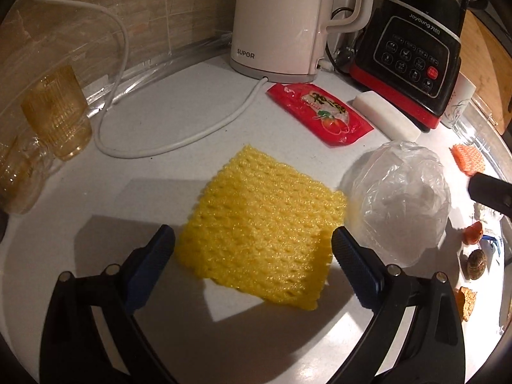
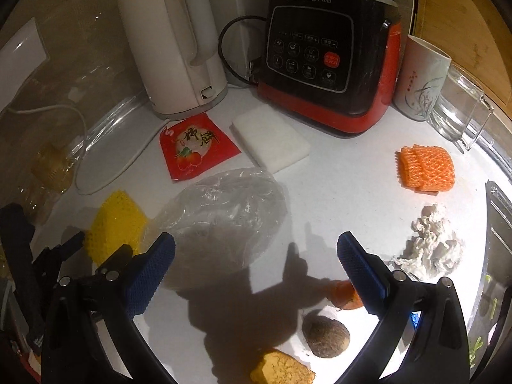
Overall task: Collect trash
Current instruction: 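Grasp the yellow mesh net with the left tool while the right grasps the clear plastic bag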
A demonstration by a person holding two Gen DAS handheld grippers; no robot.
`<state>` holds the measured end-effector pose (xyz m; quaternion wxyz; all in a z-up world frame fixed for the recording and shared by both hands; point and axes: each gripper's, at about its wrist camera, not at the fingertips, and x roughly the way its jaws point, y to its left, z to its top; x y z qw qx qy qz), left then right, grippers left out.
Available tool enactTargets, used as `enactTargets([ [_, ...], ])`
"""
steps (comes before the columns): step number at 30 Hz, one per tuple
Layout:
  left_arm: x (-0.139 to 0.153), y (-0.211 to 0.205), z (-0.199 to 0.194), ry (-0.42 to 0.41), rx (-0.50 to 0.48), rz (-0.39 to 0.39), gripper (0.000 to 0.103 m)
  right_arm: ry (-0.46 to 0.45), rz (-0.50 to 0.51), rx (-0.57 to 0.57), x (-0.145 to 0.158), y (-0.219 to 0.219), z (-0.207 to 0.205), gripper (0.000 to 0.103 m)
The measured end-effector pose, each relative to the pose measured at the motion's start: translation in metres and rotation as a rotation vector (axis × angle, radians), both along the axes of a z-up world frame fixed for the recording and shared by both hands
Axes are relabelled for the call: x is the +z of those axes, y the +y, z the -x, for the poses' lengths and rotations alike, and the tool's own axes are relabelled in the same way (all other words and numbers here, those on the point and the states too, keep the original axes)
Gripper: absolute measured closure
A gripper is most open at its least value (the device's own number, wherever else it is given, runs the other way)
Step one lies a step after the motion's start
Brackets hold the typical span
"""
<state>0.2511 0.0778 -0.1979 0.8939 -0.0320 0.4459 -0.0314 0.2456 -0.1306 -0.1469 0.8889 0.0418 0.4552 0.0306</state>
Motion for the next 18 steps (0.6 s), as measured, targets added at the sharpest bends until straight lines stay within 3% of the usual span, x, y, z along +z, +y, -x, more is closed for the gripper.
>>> enactTargets([
  [5,0.001,0.0,0.0,-0.001,0.003,0.014,0.02,0.031,0.013,-0.001,-0.012,0.014,-0.019,0.003],
  [10,0.002,-0.004,0.002,-0.016,-0.021,0.013,0.031,0.075,0.004,0.01,-0.026,0.023,-0.03,0.016],
  [12,0.003,-0.004,0.002,-0.018,-0.028,0.027,0.038,0.088,-0.003,0.02,-0.03,0.026,-0.031,0.028],
  [16,0.005,0.003,0.001,-0.01,-0.017,0.087,0.065,0.116,-0.036,0.035,-0.037,0.027,-0.032,0.055],
  [18,0.005,0.009,-0.001,0.002,-0.014,0.144,0.076,0.126,-0.056,0.041,-0.039,0.026,-0.032,0.075],
])
